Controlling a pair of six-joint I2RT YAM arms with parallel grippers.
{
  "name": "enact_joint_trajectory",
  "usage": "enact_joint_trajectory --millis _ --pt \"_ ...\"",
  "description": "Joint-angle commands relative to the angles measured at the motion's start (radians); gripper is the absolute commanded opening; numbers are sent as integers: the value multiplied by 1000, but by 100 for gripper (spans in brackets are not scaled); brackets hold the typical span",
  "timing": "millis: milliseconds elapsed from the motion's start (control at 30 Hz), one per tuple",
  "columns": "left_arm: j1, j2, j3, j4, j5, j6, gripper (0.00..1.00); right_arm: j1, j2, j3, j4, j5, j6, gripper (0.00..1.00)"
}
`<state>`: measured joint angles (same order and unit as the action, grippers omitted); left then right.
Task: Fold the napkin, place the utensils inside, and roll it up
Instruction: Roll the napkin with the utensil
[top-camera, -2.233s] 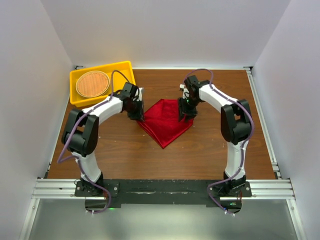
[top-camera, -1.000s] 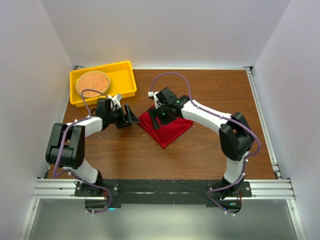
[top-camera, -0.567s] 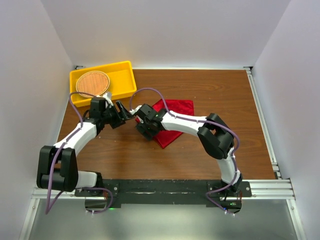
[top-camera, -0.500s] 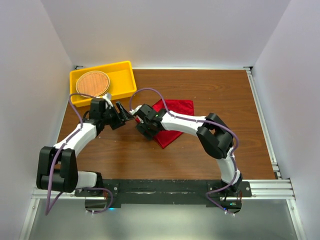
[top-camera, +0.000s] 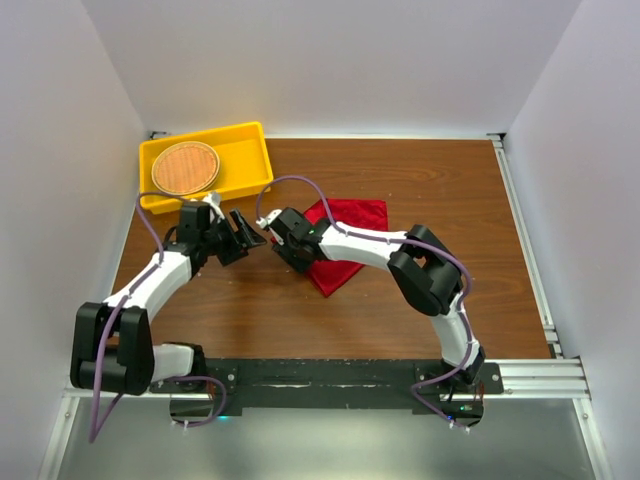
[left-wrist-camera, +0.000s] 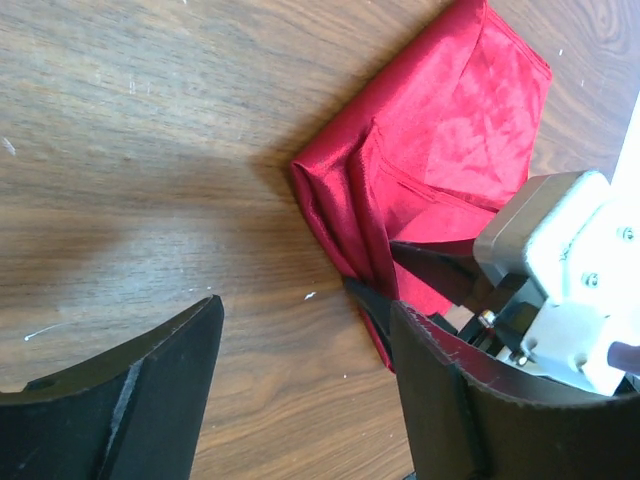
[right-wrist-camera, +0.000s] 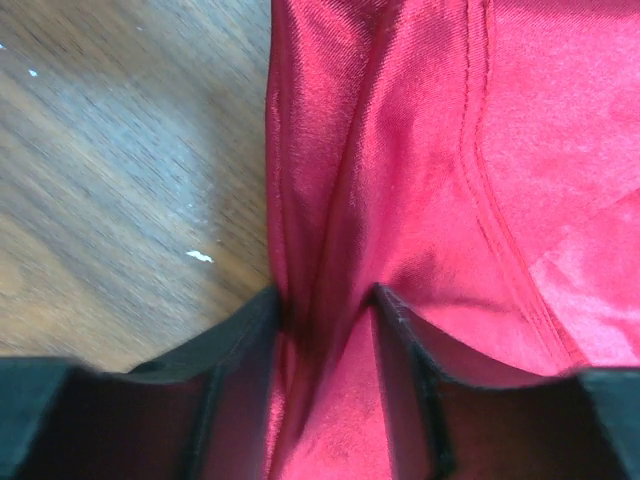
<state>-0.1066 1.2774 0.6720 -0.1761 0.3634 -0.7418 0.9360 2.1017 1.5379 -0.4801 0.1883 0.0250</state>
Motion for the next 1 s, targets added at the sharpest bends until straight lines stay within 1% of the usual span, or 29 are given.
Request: enact_joint_trajectory --millis 0,33,100,133,200,233,300,333,367,533,633,833,967 --pt "5 -10 -26 9 34 -19 75 -12 35 -16 23 -44 9 37" --pt "5 -7 -37 18 45 -22 76 -17 37 -21 24 -65 12 32" --pt "5 11 -51 30 78 -36 79 -35 49 -25 20 -116 21 27" --pt "5 19 -61 46 86 -44 80 -42 53 -24 15 -131 20 21" --pt "5 42 -74 67 118 -66 81 -58 60 -38 15 -185 21 15" --pt "4 51 -86 98 127 -76 81 -65 61 -42 18 -185 23 9" --pt "1 88 -100 131 167 -122 81 -86 61 -54 23 -271 24 6" --pt "-2 103 -103 197 183 -143 81 -94 61 -58 24 -297 24 3" --pt "-13 120 -103 217 204 -163 81 -106 61 -61 26 -315 24 1" --pt "-61 232 -80 323 220 -284 81 -143 67 -53 26 -447 26 0" --pt "-80 263 -65 339 174 -329 82 -167 52 -65 43 -518 32 0" --pt "-99 312 -63 392 114 -459 84 -184 49 -62 49 -569 29 0" --pt "-111 356 -55 388 83 -536 84 -190 46 -61 52 -575 24 0"
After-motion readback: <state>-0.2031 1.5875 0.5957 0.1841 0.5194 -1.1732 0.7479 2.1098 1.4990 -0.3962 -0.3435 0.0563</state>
